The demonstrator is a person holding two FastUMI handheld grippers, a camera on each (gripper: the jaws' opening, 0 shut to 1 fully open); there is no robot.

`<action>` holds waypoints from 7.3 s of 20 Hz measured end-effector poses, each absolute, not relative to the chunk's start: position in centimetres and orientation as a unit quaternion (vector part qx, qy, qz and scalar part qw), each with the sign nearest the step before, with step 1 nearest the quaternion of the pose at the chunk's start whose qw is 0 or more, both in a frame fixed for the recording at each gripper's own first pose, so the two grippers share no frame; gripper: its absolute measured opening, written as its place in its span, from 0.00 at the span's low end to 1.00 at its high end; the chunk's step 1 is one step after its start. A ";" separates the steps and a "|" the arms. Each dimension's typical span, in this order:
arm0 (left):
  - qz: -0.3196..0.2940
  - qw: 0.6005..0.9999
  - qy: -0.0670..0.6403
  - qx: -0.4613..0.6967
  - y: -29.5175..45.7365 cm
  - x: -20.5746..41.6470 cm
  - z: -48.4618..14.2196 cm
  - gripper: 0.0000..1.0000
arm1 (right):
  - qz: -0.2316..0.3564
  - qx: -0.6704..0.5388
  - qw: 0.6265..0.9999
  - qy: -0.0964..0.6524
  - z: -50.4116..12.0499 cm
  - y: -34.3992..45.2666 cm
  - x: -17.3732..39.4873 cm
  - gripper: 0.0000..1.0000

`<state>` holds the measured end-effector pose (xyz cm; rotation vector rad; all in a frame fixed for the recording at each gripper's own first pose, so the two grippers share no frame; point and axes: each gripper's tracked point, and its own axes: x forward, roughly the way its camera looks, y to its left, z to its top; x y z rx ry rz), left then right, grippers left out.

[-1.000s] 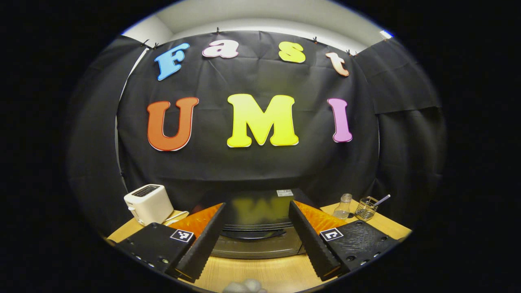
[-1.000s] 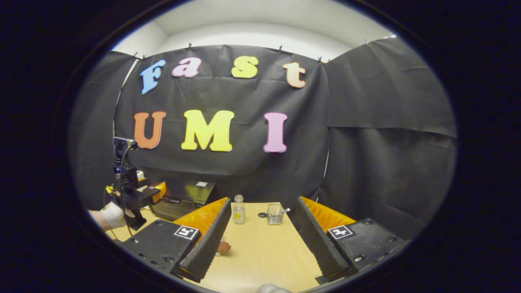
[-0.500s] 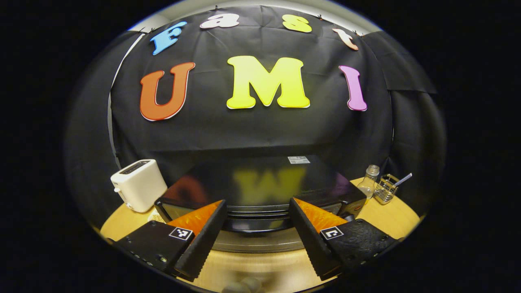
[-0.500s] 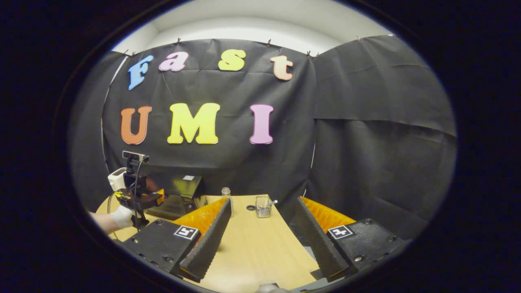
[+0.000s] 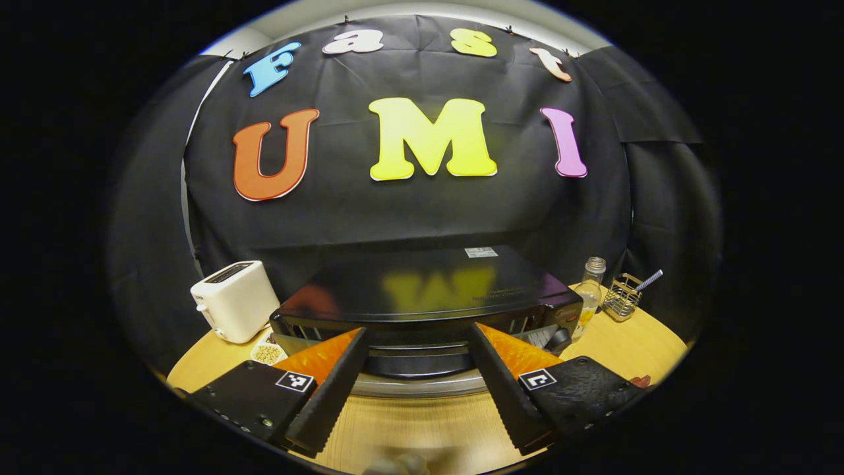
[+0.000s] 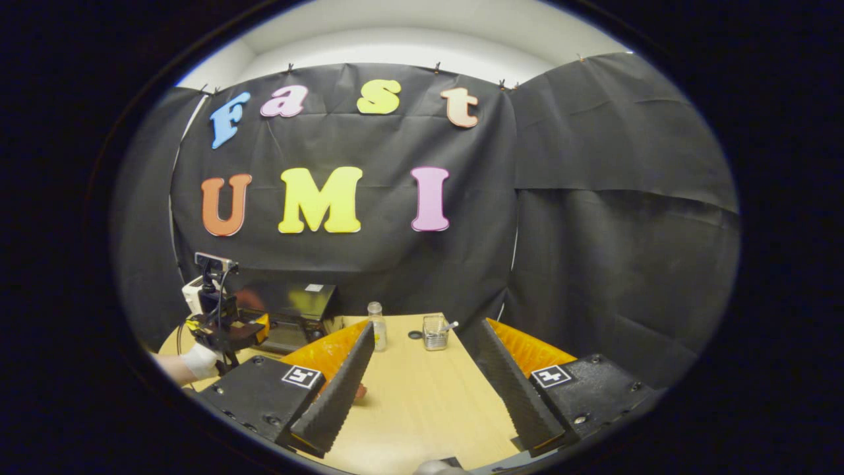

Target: Open the electric oven with the left hand, put the food in, and close the electric oven.

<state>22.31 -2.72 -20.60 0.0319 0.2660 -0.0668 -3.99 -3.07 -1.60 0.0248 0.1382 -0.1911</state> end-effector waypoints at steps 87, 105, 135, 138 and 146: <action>0.007 0.988 0.143 0.056 7.1 -3.2 -13.3 0.96 | 0.176 0.417 0.841 0.296 -21.4 27.3 15.7 0.16; 0.011 0.988 0.149 0.028 10.6 -1.3 -14.1 0.97 | 0.018 0.462 0.870 0.170 -25.2 35.0 32.1 0.16; 0.017 0.992 0.120 0.029 10.6 -1.0 -12.4 0.97 | 0.068 0.049 0.983 0.161 -22.6 31.6 24.8 0.93; 0.006 0.993 0.115 0.030 9.8 -1.2 -11.8 0.96 | 0.086 0.027 0.987 0.135 -18.2 29.3 20.2 0.93; 0.003 0.995 0.095 0.024 6.0 -1.1 -11.0 0.96 | 0.084 -0.002 0.994 0.066 -8.0 16.1 6.5 1.00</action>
